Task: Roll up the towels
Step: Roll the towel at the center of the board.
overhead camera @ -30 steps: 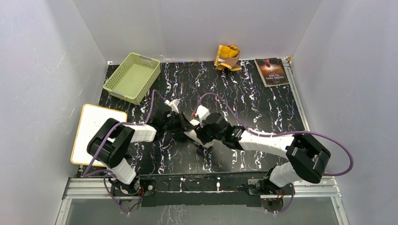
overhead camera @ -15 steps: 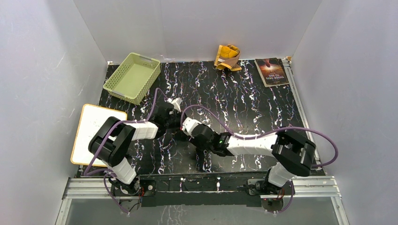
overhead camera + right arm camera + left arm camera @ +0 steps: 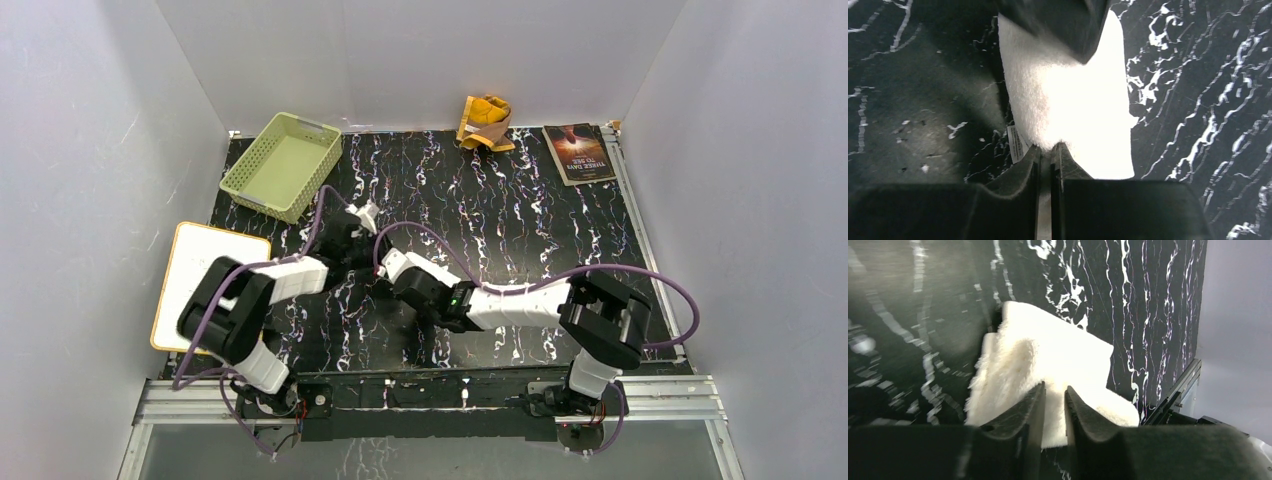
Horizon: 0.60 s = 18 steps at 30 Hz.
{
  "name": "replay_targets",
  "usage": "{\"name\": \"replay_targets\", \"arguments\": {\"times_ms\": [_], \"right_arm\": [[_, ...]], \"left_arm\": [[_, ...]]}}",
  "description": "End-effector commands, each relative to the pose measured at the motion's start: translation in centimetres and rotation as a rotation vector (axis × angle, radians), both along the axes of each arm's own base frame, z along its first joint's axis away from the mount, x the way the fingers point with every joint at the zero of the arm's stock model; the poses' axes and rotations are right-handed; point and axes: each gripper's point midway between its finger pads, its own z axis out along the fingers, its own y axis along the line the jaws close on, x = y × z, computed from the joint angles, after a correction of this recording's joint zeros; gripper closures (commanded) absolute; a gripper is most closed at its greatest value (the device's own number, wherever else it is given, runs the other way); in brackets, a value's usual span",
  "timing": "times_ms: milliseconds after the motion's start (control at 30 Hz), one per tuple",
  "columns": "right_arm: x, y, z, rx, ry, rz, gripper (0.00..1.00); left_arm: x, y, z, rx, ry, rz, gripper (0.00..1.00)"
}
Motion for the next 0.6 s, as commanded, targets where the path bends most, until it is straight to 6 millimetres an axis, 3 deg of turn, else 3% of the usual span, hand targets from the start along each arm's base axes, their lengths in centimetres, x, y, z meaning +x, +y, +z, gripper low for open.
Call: {"name": "replay_targets", "arguments": {"times_ms": [0,100,233,300,400,567], "right_arm": [[-2.2,2.7,1.7,0.195,0.142,0.043,1.0],[-3.8,5.4,3.7,0.348,0.248,0.091,1.0],[-4.6,7.5,5.1,0.507,0.406,0.113,1.0],[-4.2,7.7,4.9,0.551,0.466,0.101,1.0],[-3.0,7.2,4.1,0.6,0.538,0.07,1.0],[-0.9,6.4,2.7,0.674,0.657,0.038,1.0]], "left_arm": [[-0.1,5.0,2.8,0.039,-0.013,0.097,0.72],[0.2,7.3,6.4,0.055,-0.102,0.142,0.61],[-0.9,8.1,8.4,0.067,-0.124,0.135,0.57],[-1.7,8.0,8.1,0.056,-0.104,0.129,0.55],[-3.0,7.9,7.3,0.02,-0.074,0.129,0.32],[-5.1,8.0,6.2,-0.033,-0.028,0.158,0.17]]}}
